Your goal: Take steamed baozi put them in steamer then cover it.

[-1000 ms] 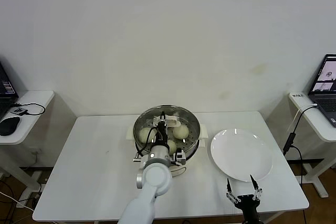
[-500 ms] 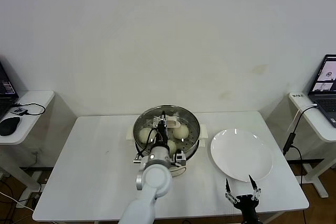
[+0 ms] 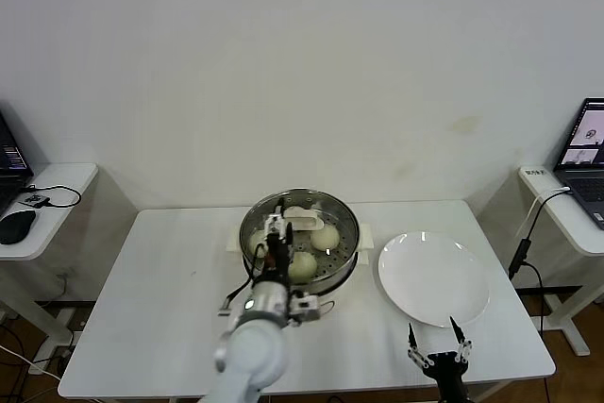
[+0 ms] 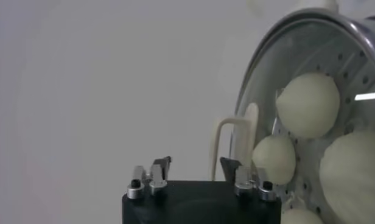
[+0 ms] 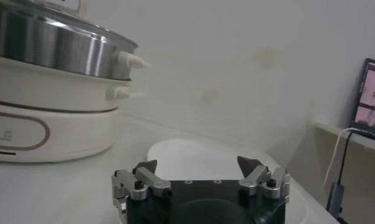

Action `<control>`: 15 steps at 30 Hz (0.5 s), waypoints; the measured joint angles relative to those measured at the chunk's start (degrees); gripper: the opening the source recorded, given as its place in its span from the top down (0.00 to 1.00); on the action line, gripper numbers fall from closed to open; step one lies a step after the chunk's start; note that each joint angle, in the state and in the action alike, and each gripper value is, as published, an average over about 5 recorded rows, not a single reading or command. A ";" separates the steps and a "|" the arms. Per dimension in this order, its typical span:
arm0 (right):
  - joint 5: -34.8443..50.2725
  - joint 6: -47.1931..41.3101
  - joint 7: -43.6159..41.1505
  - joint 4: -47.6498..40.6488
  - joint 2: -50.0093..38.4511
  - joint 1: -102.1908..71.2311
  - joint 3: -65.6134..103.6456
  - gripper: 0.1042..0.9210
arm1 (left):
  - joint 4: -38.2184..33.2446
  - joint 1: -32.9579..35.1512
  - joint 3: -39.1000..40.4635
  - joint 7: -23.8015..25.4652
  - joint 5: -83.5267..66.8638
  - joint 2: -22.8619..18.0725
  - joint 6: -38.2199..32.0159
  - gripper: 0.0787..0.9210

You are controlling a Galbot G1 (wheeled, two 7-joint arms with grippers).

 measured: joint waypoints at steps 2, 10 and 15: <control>0.17 -0.03 -0.02 0.04 -0.10 -0.04 -0.12 0.12 | -3.23 2.47 -1.05 -0.90 -3.89 1.79 -0.23 0.16; 1.14 -0.32 -0.45 0.94 -0.85 -0.80 -0.82 0.12 | -11.53 13.97 -10.52 -9.97 -30.00 8.79 -4.31 0.12; 2.56 -0.90 -1.00 2.13 -1.78 -1.89 -0.93 0.12 | -11.31 20.56 -18.21 -16.55 -49.22 11.32 -12.27 0.12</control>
